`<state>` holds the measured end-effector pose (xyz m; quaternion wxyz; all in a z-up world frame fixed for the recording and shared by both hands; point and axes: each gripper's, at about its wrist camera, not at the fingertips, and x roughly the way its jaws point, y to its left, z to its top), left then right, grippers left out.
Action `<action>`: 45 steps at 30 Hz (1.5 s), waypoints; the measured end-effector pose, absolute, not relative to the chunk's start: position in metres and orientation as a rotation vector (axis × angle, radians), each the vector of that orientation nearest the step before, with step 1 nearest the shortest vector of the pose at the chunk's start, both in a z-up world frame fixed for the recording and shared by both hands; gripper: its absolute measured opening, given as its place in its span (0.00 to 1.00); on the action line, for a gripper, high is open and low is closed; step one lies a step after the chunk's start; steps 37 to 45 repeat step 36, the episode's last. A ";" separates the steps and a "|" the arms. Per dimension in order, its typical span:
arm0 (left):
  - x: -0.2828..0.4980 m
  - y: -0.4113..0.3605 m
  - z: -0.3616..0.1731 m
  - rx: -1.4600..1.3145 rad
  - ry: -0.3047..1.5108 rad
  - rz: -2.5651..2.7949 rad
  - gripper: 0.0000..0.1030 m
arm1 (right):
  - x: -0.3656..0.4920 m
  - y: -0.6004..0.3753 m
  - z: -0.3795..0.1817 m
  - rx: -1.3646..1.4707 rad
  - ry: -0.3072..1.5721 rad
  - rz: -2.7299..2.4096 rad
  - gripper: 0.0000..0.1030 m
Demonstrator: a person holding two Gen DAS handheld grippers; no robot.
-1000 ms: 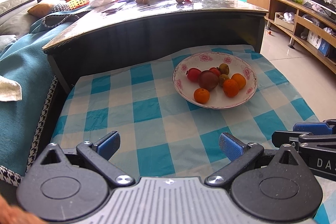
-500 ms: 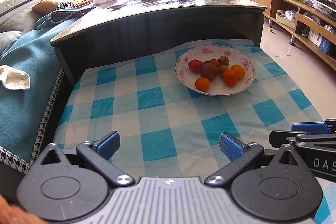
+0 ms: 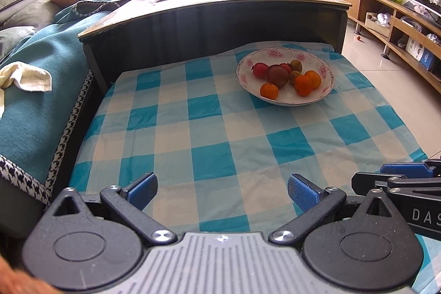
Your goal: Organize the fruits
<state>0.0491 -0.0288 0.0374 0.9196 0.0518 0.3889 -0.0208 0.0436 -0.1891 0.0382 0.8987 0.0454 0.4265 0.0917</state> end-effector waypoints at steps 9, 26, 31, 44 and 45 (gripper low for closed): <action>0.036 -0.025 0.031 0.098 0.815 -0.036 1.00 | 0.033 -0.185 0.034 0.091 0.903 0.193 0.32; 0.026 -0.022 0.024 0.098 0.835 -0.032 1.00 | 0.022 -0.181 0.028 0.094 0.930 0.203 0.32; 0.026 -0.023 0.024 0.103 0.827 -0.035 1.00 | 0.022 -0.182 0.028 0.095 0.930 0.204 0.32; 0.026 -0.024 0.023 0.107 0.827 -0.033 1.00 | 0.022 -0.182 0.028 0.094 0.930 0.204 0.32; 0.026 -0.024 0.023 0.107 0.827 -0.033 1.00 | 0.022 -0.182 0.028 0.094 0.930 0.204 0.32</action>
